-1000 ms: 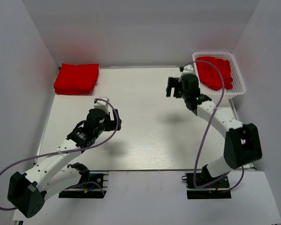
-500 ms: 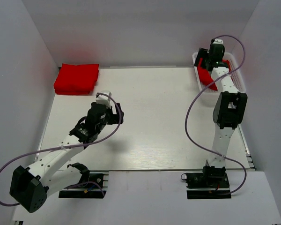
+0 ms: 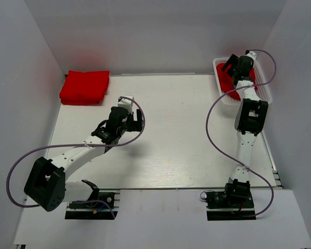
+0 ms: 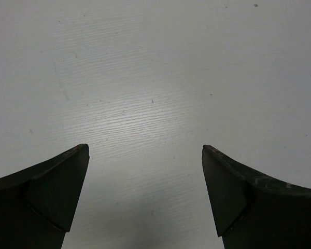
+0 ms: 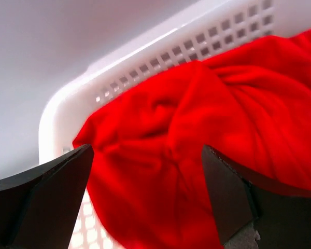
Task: Fold and stack the t-shirts
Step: Move the tshirt to the center of the board
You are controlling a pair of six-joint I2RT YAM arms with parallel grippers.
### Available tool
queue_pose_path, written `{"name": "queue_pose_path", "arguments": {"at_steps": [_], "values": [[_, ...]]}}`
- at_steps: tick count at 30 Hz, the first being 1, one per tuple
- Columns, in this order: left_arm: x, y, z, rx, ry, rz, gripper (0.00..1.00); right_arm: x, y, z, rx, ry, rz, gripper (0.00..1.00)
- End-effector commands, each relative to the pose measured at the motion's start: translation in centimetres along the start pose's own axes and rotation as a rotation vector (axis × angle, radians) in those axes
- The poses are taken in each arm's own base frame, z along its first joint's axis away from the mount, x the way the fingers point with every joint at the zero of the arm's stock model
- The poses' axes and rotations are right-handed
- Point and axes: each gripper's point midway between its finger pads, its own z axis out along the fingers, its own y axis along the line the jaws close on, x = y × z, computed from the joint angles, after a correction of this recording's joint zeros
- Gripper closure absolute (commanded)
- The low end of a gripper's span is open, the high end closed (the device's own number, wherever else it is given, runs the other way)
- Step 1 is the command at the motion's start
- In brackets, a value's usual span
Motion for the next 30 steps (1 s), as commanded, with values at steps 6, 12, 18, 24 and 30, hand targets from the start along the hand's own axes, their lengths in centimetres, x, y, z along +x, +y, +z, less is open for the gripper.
{"name": "queue_pose_path", "arguments": {"at_steps": [6,12,18,24,30], "values": [[-2.4,-0.4,0.7,0.007,-0.068,0.008,0.0,-0.3,2.9,3.1,-0.215,-0.114,0.146,0.1],[-2.4,-0.3,0.9,-0.002,-0.07,0.007,0.0,1.4,3.5,3.4,-0.277,-0.076,0.175,0.4],[-3.0,-0.5,0.5,0.012,-0.088,0.003,0.0,-0.9,3.7,1.3,-0.274,-0.117,0.167,1.0],[-2.8,-0.5,-0.4,0.019,-0.063,-0.001,0.0,-8.9,5.1,-3.9,-0.266,-0.229,0.045,1.0],[-3.1,-0.5,-2.1,0.028,-0.052,-0.023,0.0,-14.9,7.5,-11.2,-0.28,-0.279,-0.11,1.0]]}}
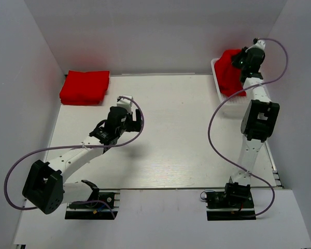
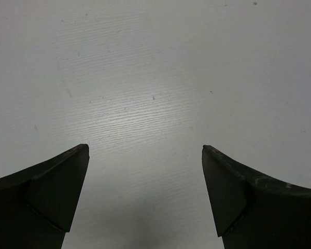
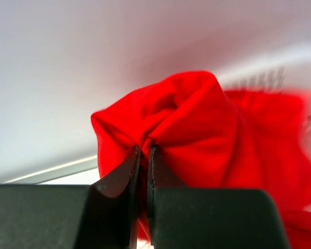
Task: Fold and stack the t-shirts
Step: Move the tshirt to the center of the board
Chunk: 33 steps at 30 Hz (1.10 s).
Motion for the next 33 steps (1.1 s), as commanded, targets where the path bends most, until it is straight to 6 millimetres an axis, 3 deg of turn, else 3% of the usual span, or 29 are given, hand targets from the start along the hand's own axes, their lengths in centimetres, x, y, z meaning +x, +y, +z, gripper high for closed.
{"name": "queue_pose_path", "arguments": {"at_steps": [1,3,6,10,11,13,15,17,18,20,21,22,23,24,26,28,33], "values": [[-2.7,-0.6,-1.8,0.026,-0.048,-0.055,0.0,-12.3,6.4,-6.5,-0.106,-0.211,-0.189,1.0],[-2.8,-0.6,-2.4,0.026,-0.048,-0.073,0.0,-12.2,6.9,-7.7,-0.12,-0.185,-0.212,1.0],[-2.9,-1.0,-3.3,0.053,-0.053,-0.114,0.0,-15.6,10.7,-12.2,-0.198,-0.215,-0.291,1.0],[-1.3,-0.5,-4.5,0.044,-0.02,-0.154,0.0,-16.3,14.6,-15.8,-0.338,-0.182,-0.304,1.0],[-2.0,0.0,-5.2,0.025,-0.046,-0.159,0.0,-15.8,16.8,-17.2,-0.457,-0.146,-0.312,1.0],[-0.3,1.0,-5.8,-0.021,-0.007,-0.181,0.0,-16.2,19.1,-19.2,-0.535,-0.138,-0.319,1.0],[0.0,1.9,-6.9,-0.062,-0.012,-0.218,0.0,-15.9,22.8,-22.3,-0.692,-0.115,-0.334,1.0],[1.2,2.5,-7.8,-0.092,0.029,-0.245,0.0,-14.6,24.5,-24.0,-0.789,-0.073,-0.33,1.0],[1.5,2.7,-8.2,-0.097,0.041,-0.258,0.0,-14.6,26.7,-26.3,-0.861,-0.077,-0.35,1.0],[2.9,3.4,-9.3,-0.13,0.077,-0.283,0.0,-13.6,27.5,-27.3,-0.888,-0.058,-0.355,1.0],[3.5,3.7,-9.6,-0.145,0.084,-0.308,0.0,-13.9,29.1,-29.5,-0.924,-0.085,-0.384,1.0],[4.1,3.9,-9.9,-0.152,0.096,-0.315,0.0,-14.0,29.3,-30.1,-0.931,-0.092,-0.388,1.0],[3.7,3.9,-10.5,-0.143,0.076,-0.33,0.0,-12.3,30.7,-30.8,-0.977,-0.06,-0.383,1.0],[4.4,4.1,-10.8,-0.152,0.091,-0.344,0.0,-12.5,32.1,-32.6,-1.017,-0.083,-0.401,1.0],[4.8,4.3,-11.4,-0.152,0.09,-0.355,0.0,-10.8,33.3,-33.6,-1.067,-0.049,-0.393,1.0],[4.3,4.3,-12.2,-0.139,0.062,-0.373,0.0,-9.9,35.1,-35.9,-1.156,-0.048,-0.398,1.0],[5.1,5.3,-13.4,-0.174,0.047,-0.403,0.0,-7.8,37.5,-38.0,-1.234,-0.024,-0.394,1.0]]}}
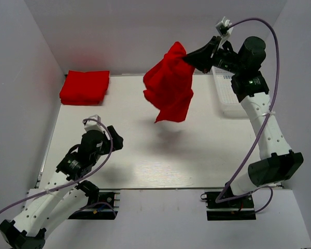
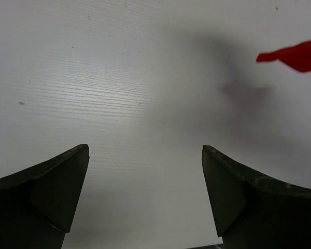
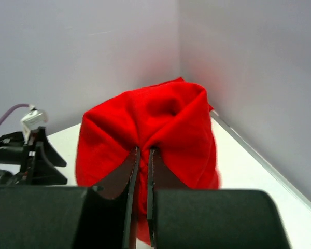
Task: Fold and stack the t-shirts
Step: Move the tshirt to the center of the board, then flatten the tshirt out
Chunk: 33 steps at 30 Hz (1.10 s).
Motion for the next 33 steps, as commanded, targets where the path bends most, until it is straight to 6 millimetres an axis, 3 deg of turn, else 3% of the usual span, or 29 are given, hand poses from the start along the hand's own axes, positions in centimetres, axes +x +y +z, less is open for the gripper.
{"name": "queue_pose_path", "arguments": {"at_steps": [1,3,6,9,10,12,13,14,15,16,17,18,21,23,24,25,27,28,30,31,33], "values": [[0.9,1.3,-0.5,-0.039,0.013,-0.032,0.0,-0.7,2.5,1.0,-0.073,-0.043,-0.069,1.0],[0.7,1.0,-0.7,-0.019,0.003,-0.039,0.0,0.1,2.7,2.1,-0.079,-0.037,-0.055,1.0],[1.0,1.5,-0.7,-0.042,0.014,-0.031,0.0,3.0,2.8,3.6,-0.082,0.008,-0.033,1.0],[0.9,2.3,-1.0,-0.093,0.015,-0.057,0.0,9.8,1.7,4.1,-0.003,0.08,0.062,1.0],[0.9,2.3,-1.0,-0.093,0.015,-0.057,0.0,10.9,1.9,3.8,0.014,0.086,0.081,1.0],[1.1,2.4,-1.0,-0.101,0.023,-0.063,0.0,15.6,1.8,3.2,0.081,0.115,0.163,1.0],[1.1,2.4,-1.0,-0.101,0.023,-0.074,0.0,19.2,2.2,2.3,0.103,0.143,0.205,0.94],[1.3,2.4,-0.9,-0.107,0.03,-0.071,0.0,22.5,2.6,1.4,0.118,0.159,0.251,0.81],[1.3,2.4,-0.9,-0.107,0.031,-0.071,0.0,25.8,3.2,0.7,0.15,0.199,0.318,0.55],[1.3,2.4,-0.9,-0.107,0.031,-0.071,0.0,27.2,3.2,0.5,0.166,0.219,0.348,0.41],[1.6,2.3,-0.8,-0.105,0.048,-0.067,0.0,29.6,3.0,-0.1,0.211,0.263,0.415,0.1],[1.7,2.0,-0.6,-0.094,0.057,-0.068,0.0,31.6,3.1,-0.9,0.246,0.332,0.468,0.1],[1.3,0.9,-0.5,-0.051,0.057,-0.079,0.0,32.6,2.8,-1.3,0.278,0.376,0.46,0.1],[1.6,0.6,0.0,-0.042,0.067,-0.07,0.0,30.8,2.4,-1.7,0.325,0.344,0.421,0.1],[1.3,0.2,0.1,-0.021,0.058,-0.065,0.0,30.8,2.4,-2.2,0.349,0.353,0.423,0.1],[1.6,0.2,0.2,-0.021,0.072,-0.052,0.0,29.1,1.9,-3.1,0.416,0.316,0.402,0.1],[1.3,-0.3,0.4,-0.008,0.072,-0.043,0.0,29.2,2.0,-4.4,0.464,0.34,0.414,0.1],[1.1,-0.5,0.4,-0.009,0.073,-0.042,0.0,27.2,1.7,-5.4,0.52,0.291,0.375,0.1],[0.6,-0.6,0.4,-0.014,0.065,-0.032,0.0,28.6,1.9,-7.3,0.589,0.342,0.393,0.1],[0.6,-0.6,0.4,-0.014,0.065,-0.032,0.0,26.8,2.4,-8.0,0.597,0.29,0.376,0.1],[0.1,-0.6,0.7,-0.021,0.042,-0.025,0.0,28.1,1.9,-10.2,0.701,0.32,0.395,0.1]]}}
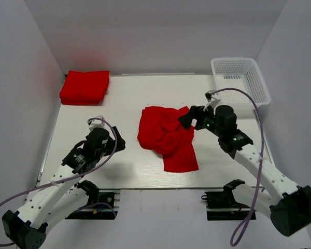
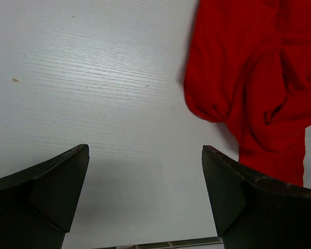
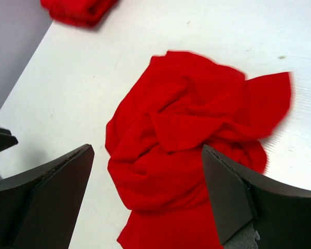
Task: Fold and stack the t-shirts
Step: Flatten the tshirt out
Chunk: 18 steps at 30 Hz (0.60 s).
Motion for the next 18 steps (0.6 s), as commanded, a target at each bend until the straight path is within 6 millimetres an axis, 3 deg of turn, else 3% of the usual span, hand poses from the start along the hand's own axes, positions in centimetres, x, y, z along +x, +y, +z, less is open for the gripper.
{"name": "queue_pose_path", "arguments": {"at_steps": [1,2,8,10,14,15,17,18], "values": [[-2.9,-1.8,-0.5,0.059,-0.09,-0.002,0.0,1.1,-2.9,-2.8,0.183,-0.011,0.041,0.1],[-3.1,-2.0,-0.5,0.066,-0.099,-0.006,0.0,1.0,-3.9,-3.3,0.241,-0.031,0.044,0.1],[-3.7,-2.8,0.7,0.067,-0.103,0.026,0.0,1.5,-4.2,-4.4,0.264,-0.025,0.045,0.1],[-3.7,-3.1,1.5,0.058,-0.092,0.045,0.0,2.6,-4.9,-4.3,0.301,0.015,0.067,0.1],[-4.3,-5.1,3.3,0.092,-0.076,0.071,0.0,4.2,-6.1,-4.6,0.364,0.07,0.083,0.1],[-5.3,-6.0,3.6,0.113,-0.108,0.09,0.0,4.5,-6.4,-4.6,0.379,0.079,0.083,0.1],[-4.9,-7.0,5.3,0.13,-0.081,0.111,0.0,5.6,-6.9,-4.7,0.4,0.098,0.098,0.1],[-6.0,-8.1,5.8,0.154,-0.116,0.115,0.0,6.4,-7.0,-4.7,0.396,0.12,0.101,0.1]]}}
